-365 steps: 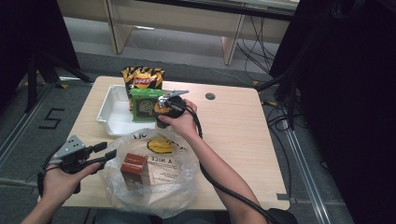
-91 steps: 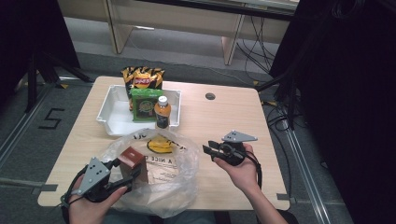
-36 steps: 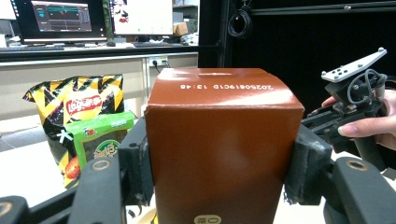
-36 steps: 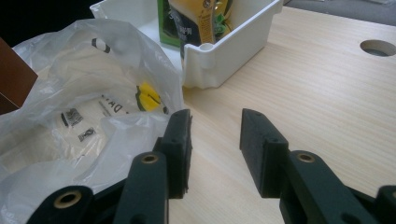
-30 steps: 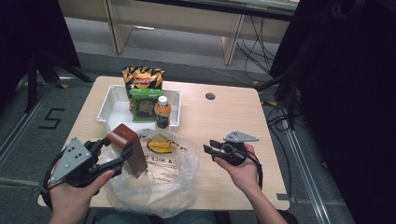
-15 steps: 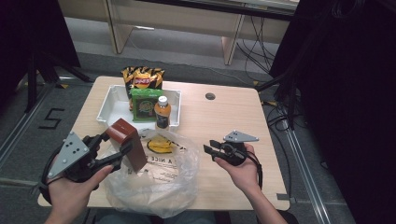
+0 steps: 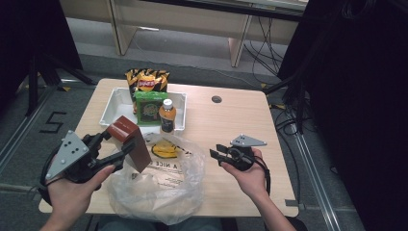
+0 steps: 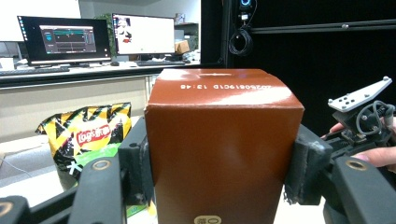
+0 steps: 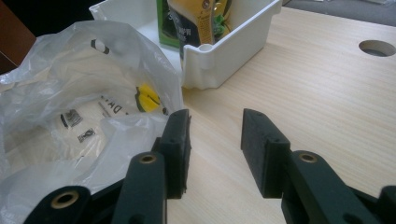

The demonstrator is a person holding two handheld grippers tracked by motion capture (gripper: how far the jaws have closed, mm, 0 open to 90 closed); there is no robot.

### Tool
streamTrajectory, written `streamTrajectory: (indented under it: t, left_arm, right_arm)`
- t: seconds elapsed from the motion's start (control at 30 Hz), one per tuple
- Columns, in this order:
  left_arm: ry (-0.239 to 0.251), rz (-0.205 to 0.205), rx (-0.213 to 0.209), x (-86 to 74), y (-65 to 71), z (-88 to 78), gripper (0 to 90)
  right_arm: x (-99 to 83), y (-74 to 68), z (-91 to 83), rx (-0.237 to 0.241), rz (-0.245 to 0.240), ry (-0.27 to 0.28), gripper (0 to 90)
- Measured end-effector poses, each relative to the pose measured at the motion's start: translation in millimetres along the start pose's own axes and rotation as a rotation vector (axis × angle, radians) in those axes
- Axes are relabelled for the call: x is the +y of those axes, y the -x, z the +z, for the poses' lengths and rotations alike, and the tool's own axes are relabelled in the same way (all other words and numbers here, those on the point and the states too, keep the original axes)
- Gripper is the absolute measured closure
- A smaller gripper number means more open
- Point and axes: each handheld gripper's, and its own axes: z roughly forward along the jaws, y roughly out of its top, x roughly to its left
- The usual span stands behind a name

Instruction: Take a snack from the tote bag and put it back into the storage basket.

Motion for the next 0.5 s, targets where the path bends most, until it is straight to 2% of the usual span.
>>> streamTrajectory:
  t: [0.03, 0.07, 0.1, 0.23, 0.27, 0.3, 0.33, 0.37, 0.47, 0.5]
  left_arm:
    - [0.001, 0.003, 0.002, 0.7, -0.9, 0.1, 37.9]
    - [0.002, 0.006, 0.005, 1.4, -1.6, 0.2, 37.9]
    - [0.006, -0.002, 0.007, 2.5, -2.3, 0.6, 37.9]
    - [0.012, -0.002, 0.014, 4.7, -4.3, 1.0, 37.9]
    - [0.018, 0.025, 0.017, 5.9, -6.7, 1.2, 37.9]
    - [0.013, 0.001, 0.016, 5.9, -5.8, 1.2, 37.9]
    - [0.014, 0.003, 0.019, 6.4, -6.5, 1.3, 37.9]
    - [0.016, 0.002, 0.021, 6.8, -7.2, 1.5, 37.9]
    - [0.02, 0.005, 0.03, 8.3, -9.9, 2.1, 37.9]
    - [0.021, 0.005, 0.032, 8.8, -10.6, 2.1, 37.9]
  right_arm:
    - [-0.4, 1.1, -0.2, -0.009, -0.02, 0.0, 63.1]
    - [-0.4, 1.1, -0.1, -0.007, -0.02, 0.0, 63.1]
    - [-1.0, -0.1, 0.8, -0.016, -0.009, 0.019, 63.1]
    - [-0.3, -0.7, -0.4, -0.007, 0.007, 0.007, 63.2]
    - [-0.8, 0.2, 0.5, -0.02, -0.01, 0.018, 63.1]
    - [-1.0, -0.1, 0.9, -0.019, -0.005, 0.018, 63.1]
    - [-0.7, -0.8, 0.5, -0.017, 0.009, 0.013, 63.1]
    - [-1.0, 0.3, 1.1, -0.02, -0.008, 0.019, 63.1]
    - [-0.7, -0.4, 0.9, -0.018, 0.003, 0.017, 63.1]
    - [-0.8, 0.5, 0.7, -0.02, -0.01, 0.015, 63.1]
